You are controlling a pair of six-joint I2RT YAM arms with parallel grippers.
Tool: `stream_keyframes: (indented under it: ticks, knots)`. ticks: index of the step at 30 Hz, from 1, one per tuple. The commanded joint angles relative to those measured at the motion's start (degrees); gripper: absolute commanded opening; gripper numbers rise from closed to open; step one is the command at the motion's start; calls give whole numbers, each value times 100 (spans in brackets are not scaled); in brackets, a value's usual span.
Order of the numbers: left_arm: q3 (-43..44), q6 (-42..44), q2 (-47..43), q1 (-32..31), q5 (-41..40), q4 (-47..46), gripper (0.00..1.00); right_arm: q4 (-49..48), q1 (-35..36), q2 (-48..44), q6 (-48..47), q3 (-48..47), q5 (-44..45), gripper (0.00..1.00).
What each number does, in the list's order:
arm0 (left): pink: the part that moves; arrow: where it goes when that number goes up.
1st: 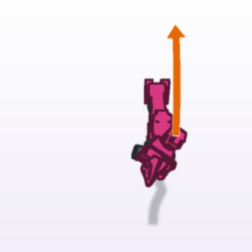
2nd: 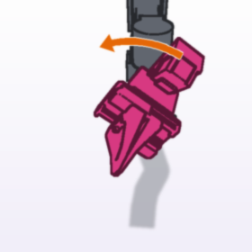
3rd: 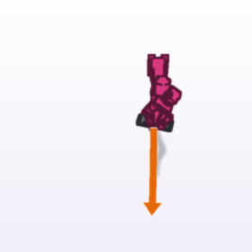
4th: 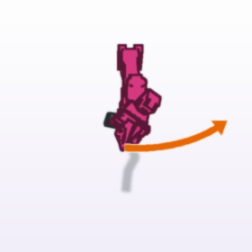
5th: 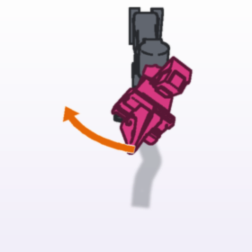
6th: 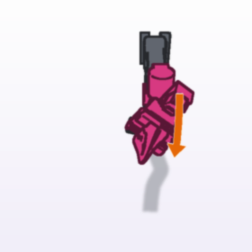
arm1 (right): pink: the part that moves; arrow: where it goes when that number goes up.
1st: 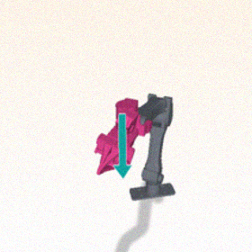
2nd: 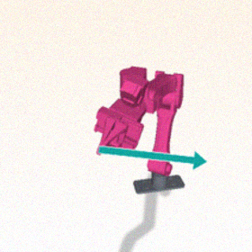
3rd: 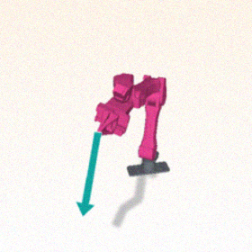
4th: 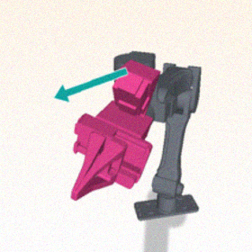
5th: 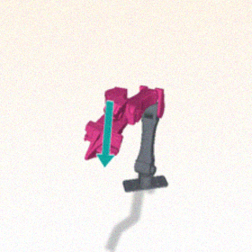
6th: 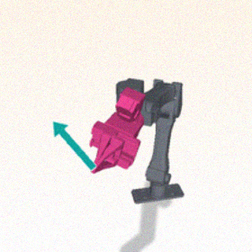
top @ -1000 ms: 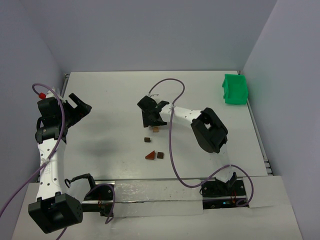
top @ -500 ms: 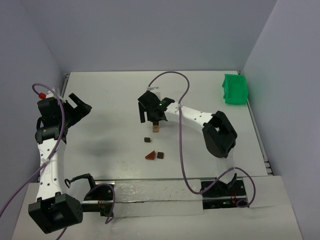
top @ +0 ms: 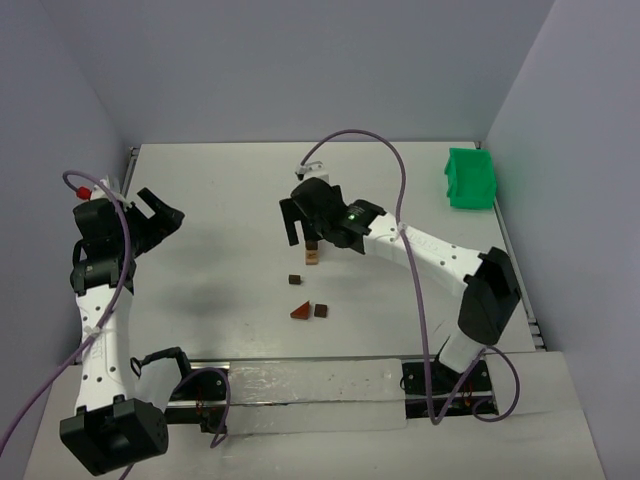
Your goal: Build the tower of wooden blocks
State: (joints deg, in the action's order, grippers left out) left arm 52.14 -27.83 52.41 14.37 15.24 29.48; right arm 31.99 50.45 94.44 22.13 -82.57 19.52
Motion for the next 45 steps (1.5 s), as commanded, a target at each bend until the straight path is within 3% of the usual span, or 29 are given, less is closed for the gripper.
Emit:
stream_keyframes:
  ticks: [1,5,14,18,32,45]
  knots:
    - [-102,264,-309,31,402,-364,99,-306,83,-839,-1102,392,-758,95]
    - [-202,456,-479,31,840,-434,99,-209,80,-1160,-2049,667,-2130,92]
    - [-310,894,-573,32,1974,-540,93,300,115,-604,-3246,448,-3228,47]
    - [-301,920,-548,39,1992,-531,92,657,122,306,-3381,-159,-3251,39]
    - [-362,889,-608,31,1940,-605,92,1232,271,1913,-3255,-1272,-2591,35]
    - [-345,902,-618,39,1948,-574,93,1311,360,2484,-3480,-1394,-2348,53]
